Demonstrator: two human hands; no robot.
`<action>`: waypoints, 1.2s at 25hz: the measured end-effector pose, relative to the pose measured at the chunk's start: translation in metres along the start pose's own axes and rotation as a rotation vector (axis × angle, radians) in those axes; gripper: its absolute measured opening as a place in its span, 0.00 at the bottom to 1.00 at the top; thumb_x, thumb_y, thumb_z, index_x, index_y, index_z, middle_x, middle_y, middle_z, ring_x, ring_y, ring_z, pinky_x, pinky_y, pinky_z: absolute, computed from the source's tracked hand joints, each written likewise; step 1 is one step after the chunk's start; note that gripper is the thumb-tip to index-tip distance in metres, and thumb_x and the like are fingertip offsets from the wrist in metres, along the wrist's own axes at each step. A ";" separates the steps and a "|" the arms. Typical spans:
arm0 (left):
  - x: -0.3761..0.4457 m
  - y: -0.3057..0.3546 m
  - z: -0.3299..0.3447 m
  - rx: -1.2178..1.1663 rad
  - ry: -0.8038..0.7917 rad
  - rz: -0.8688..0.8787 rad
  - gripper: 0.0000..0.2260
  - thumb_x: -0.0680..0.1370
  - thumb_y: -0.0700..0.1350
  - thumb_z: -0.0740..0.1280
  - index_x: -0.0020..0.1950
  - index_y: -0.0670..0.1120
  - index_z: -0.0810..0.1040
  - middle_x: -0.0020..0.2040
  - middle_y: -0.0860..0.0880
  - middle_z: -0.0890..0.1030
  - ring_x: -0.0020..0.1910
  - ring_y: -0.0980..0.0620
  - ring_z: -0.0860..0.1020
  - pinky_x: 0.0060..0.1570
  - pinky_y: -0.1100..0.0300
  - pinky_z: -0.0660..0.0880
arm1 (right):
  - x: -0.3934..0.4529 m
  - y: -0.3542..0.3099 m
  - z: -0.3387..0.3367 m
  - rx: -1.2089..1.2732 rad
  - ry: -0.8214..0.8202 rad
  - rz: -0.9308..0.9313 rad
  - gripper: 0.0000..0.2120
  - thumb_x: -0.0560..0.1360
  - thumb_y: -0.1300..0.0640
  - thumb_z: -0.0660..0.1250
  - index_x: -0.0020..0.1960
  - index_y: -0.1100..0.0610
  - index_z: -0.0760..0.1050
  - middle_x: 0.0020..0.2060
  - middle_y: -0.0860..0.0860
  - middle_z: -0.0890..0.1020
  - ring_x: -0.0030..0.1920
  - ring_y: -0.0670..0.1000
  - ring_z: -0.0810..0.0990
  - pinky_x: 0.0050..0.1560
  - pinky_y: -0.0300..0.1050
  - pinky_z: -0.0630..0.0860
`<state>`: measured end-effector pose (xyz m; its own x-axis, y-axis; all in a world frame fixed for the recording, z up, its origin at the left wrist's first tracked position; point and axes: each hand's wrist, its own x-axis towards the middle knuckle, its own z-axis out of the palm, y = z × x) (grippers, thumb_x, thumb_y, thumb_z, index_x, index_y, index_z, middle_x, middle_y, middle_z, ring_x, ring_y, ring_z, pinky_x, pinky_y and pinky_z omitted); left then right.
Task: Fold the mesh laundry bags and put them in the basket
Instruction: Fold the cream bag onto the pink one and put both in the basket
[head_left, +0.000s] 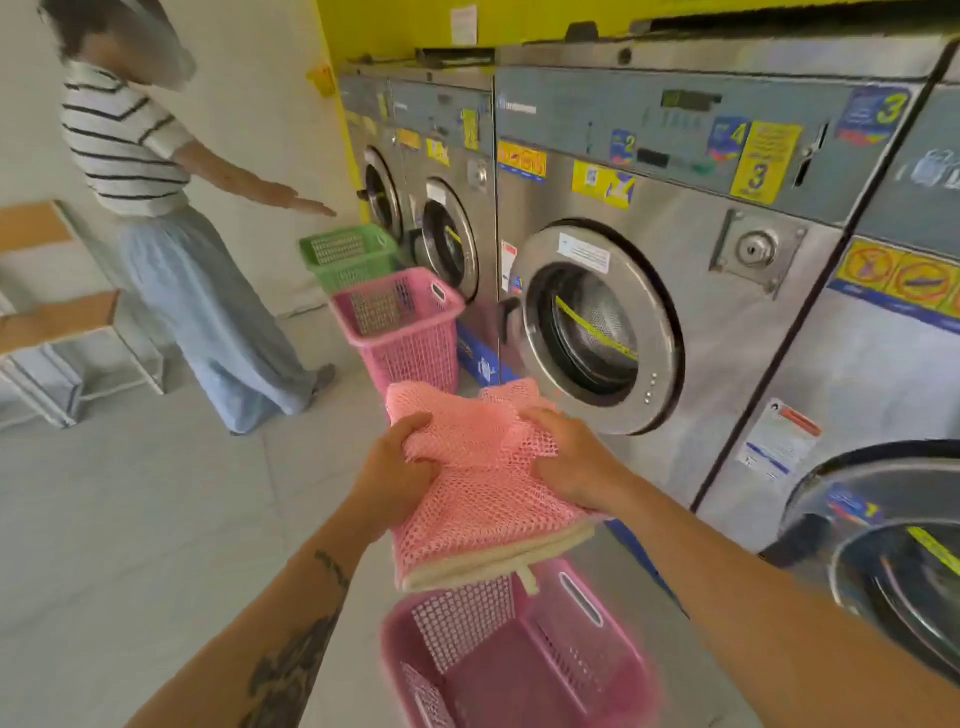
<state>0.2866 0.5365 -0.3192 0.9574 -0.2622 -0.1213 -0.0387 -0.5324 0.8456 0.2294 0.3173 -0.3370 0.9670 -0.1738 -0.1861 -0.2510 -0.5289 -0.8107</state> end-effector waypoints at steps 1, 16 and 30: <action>0.001 -0.017 0.006 0.004 -0.014 -0.028 0.27 0.74 0.33 0.66 0.70 0.52 0.71 0.58 0.48 0.72 0.51 0.49 0.73 0.51 0.60 0.69 | 0.004 0.009 0.012 -0.001 -0.020 0.024 0.36 0.69 0.64 0.64 0.74 0.44 0.65 0.71 0.52 0.67 0.60 0.51 0.76 0.53 0.39 0.76; 0.043 -0.220 0.156 0.273 -0.433 -0.405 0.26 0.78 0.38 0.66 0.72 0.58 0.67 0.50 0.57 0.74 0.31 0.60 0.71 0.24 0.70 0.74 | 0.036 0.229 0.141 0.195 -0.281 0.630 0.37 0.71 0.74 0.62 0.74 0.48 0.65 0.76 0.49 0.64 0.26 0.45 0.72 0.25 0.42 0.68; 0.090 -0.447 0.312 0.340 -0.645 -0.420 0.27 0.78 0.37 0.64 0.73 0.58 0.65 0.72 0.44 0.69 0.34 0.65 0.68 0.26 0.71 0.71 | 0.094 0.447 0.292 0.170 -0.309 0.862 0.35 0.72 0.75 0.58 0.74 0.48 0.65 0.71 0.57 0.70 0.44 0.58 0.82 0.30 0.46 0.69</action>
<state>0.3003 0.4997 -0.8703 0.5645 -0.3416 -0.7514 0.1012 -0.8748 0.4737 0.2204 0.3073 -0.8795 0.4238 -0.2083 -0.8815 -0.9018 -0.1874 -0.3893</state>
